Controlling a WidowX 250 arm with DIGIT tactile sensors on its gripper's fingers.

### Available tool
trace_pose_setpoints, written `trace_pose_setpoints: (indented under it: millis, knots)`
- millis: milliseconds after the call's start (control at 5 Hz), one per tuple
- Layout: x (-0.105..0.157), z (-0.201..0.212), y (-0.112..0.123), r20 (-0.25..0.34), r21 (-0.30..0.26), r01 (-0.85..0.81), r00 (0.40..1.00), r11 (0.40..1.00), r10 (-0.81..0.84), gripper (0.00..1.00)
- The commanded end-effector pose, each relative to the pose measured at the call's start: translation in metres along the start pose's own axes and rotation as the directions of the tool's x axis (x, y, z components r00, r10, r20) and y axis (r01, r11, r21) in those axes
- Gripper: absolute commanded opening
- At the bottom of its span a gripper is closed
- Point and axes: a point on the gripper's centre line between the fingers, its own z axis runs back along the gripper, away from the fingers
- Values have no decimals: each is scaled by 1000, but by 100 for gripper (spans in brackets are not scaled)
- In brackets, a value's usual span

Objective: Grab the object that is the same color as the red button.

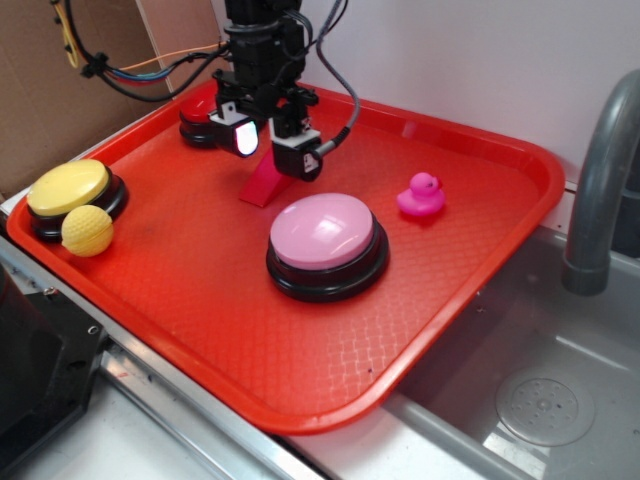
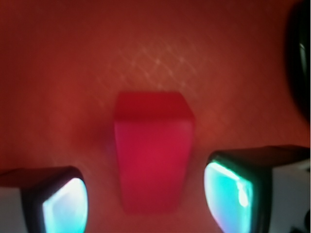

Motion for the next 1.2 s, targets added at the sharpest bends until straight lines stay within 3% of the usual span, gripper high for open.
trace_pose_setpoints:
  millis: [0,200,400,600,800,1000]
  knots:
    - [18,-2,1,0,6,-2,1000,1000,2,100]
    - [20,-17,2,-26,5,-6,1000,1000,6,66]
    - [19,-24,4,-54,3,-22,998,1000,22,0]
    - [10,-17,10,-95,-26,78,992,997,-80,0]
    - [-24,31,31,-140,48,185,974,982,-177,0]
    - [-71,76,57,-135,57,118,985,991,-110,0]
